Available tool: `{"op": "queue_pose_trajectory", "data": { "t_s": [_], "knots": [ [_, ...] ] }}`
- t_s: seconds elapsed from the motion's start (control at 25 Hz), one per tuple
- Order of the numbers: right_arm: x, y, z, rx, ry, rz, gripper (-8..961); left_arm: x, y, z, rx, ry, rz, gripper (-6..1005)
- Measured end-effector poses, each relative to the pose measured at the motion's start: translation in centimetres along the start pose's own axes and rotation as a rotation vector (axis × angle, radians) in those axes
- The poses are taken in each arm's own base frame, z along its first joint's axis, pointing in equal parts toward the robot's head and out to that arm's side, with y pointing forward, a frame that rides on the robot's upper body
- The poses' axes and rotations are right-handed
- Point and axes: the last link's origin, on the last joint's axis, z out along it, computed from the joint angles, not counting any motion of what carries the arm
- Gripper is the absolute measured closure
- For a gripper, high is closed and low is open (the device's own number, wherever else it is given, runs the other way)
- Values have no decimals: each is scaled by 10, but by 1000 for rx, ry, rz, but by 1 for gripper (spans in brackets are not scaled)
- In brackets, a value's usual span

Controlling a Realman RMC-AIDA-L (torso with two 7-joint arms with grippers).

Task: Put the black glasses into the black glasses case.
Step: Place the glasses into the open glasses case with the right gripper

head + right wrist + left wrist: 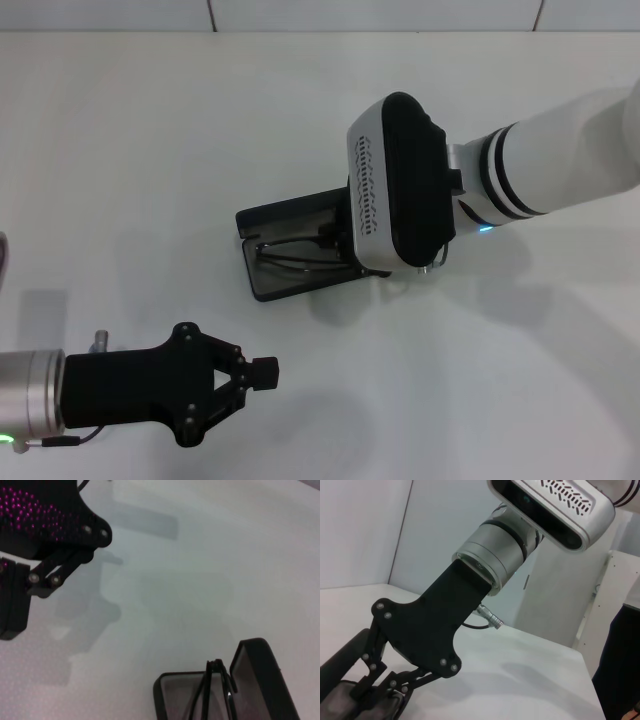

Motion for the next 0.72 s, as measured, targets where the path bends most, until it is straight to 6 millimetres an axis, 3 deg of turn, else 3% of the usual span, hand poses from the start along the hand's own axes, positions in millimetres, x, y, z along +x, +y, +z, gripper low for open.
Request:
{"op": "queue_pose_trajectory", "data": {
  "t_s": [0.72],
  "knots": [
    [-3,1,0,9,26,-75,869,0,0,1,-2,2,2,956]
  ]
}}
